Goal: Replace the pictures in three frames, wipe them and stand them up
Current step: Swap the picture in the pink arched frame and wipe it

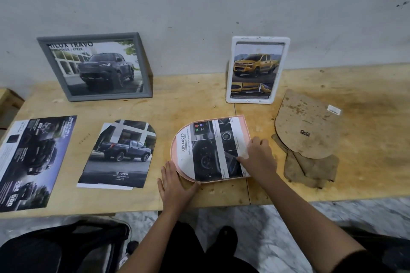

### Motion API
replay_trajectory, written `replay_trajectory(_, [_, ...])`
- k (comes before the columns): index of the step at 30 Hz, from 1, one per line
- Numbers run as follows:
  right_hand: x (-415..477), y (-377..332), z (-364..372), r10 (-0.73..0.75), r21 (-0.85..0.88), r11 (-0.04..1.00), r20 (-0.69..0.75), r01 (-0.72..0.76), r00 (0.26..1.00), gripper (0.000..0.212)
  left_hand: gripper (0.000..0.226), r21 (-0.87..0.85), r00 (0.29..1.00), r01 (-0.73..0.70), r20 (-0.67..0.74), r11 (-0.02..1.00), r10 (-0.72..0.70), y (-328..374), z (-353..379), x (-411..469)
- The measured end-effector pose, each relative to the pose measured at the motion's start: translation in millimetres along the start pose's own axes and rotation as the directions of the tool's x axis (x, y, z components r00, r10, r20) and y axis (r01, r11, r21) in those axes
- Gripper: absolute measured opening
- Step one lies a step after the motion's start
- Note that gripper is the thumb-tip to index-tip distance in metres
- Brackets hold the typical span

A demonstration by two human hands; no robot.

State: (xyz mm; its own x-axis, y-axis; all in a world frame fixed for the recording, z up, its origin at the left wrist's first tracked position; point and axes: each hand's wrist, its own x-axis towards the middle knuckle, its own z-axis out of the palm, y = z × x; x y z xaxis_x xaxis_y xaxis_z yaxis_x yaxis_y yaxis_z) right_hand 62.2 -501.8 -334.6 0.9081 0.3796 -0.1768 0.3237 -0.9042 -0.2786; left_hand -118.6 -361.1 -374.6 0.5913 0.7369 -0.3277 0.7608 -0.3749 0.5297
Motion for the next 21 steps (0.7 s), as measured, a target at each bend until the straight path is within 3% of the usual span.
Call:
replay_trajectory(2, [-1.2,-1.9,3.7,-0.001,0.03,1.0,-0.035,0.002,0.999,0.057,0.121,-0.013,1.0,-0.006,-0.015,1.0,0.006,-0.5,0.7,-0.5])
replay_trajectory(9, [2.7,-19.8,-1.5,0.147,0.153,0.975,0.113,-0.163,0.983,0.066,0.127,-0.032,1.0,-0.021,-0.024,0.999,0.02,0.7,0.3,-4.4])
replay_trajectory(12, [4.9,-19.5,-4.9,0.185,0.3,0.925,0.177,-0.232,0.967,0.054,0.124,-0.032,0.999,-0.029,-0.017,0.999,0.028,0.8,0.3,-4.8])
replay_trajectory(16, [3.7,-12.4,-11.4,0.106,0.442,0.874,0.23,-0.201,0.967,0.02,0.126,-0.068,0.999,-0.033,-0.009,0.997,0.032,2.2,-1.9,-5.9])
replay_trajectory(21, [7.2,7.3,-32.0,0.076,0.649,0.726,0.253,-0.228,0.964,0.031,0.115,-0.093,1.0,-0.01,0.0,0.996,0.01,6.5,-3.4,-4.5])
